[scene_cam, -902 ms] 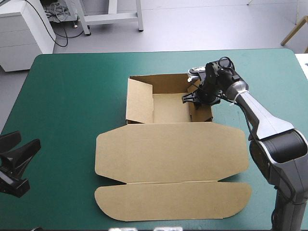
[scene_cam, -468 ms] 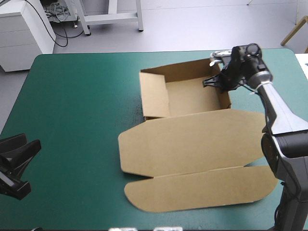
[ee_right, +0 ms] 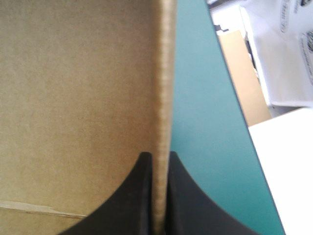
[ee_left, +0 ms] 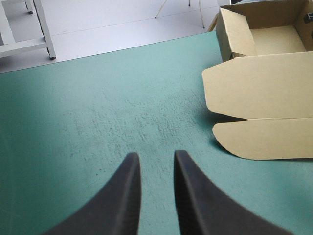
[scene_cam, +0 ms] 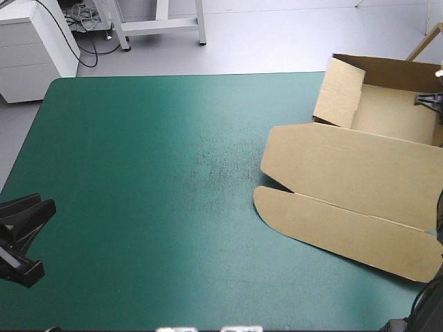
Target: Fold the box
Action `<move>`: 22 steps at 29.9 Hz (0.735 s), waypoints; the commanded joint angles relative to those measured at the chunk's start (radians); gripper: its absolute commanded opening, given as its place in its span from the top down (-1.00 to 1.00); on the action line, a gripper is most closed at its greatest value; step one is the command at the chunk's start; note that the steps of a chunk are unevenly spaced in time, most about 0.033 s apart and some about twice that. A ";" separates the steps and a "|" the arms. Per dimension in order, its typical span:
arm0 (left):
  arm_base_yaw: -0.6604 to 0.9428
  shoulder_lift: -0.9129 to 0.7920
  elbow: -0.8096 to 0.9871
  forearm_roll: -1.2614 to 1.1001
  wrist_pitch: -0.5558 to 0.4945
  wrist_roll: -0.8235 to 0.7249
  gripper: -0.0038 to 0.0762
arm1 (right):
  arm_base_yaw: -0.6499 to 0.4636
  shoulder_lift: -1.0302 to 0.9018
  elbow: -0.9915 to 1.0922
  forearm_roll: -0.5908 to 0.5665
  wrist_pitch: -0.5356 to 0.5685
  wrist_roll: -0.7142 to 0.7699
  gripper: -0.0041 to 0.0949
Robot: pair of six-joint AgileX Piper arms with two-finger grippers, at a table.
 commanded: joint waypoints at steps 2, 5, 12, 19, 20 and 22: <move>-0.004 0.010 -0.015 -0.008 0.041 -0.012 0.93 | -0.085 -0.019 -0.032 0.018 -0.028 -0.009 0.96; -0.004 0.010 -0.015 -0.006 0.041 -0.012 0.93 | -0.102 0.010 -0.032 0.011 -0.034 -0.009 0.96; -0.004 0.010 -0.015 0.016 0.039 -0.012 0.93 | -0.107 0.067 -0.032 0.000 -0.027 -0.021 0.95; -0.004 0.010 -0.013 0.011 0.042 -0.012 0.93 | -0.107 0.060 -0.035 0.006 -0.027 -0.054 0.42; -0.004 0.010 -0.013 0.006 0.042 -0.012 0.93 | -0.107 0.058 -0.035 0.012 -0.027 -0.054 0.23; -0.004 0.010 -0.013 0.004 0.042 -0.012 0.93 | -0.107 0.048 -0.035 0.012 -0.027 -0.054 -0.17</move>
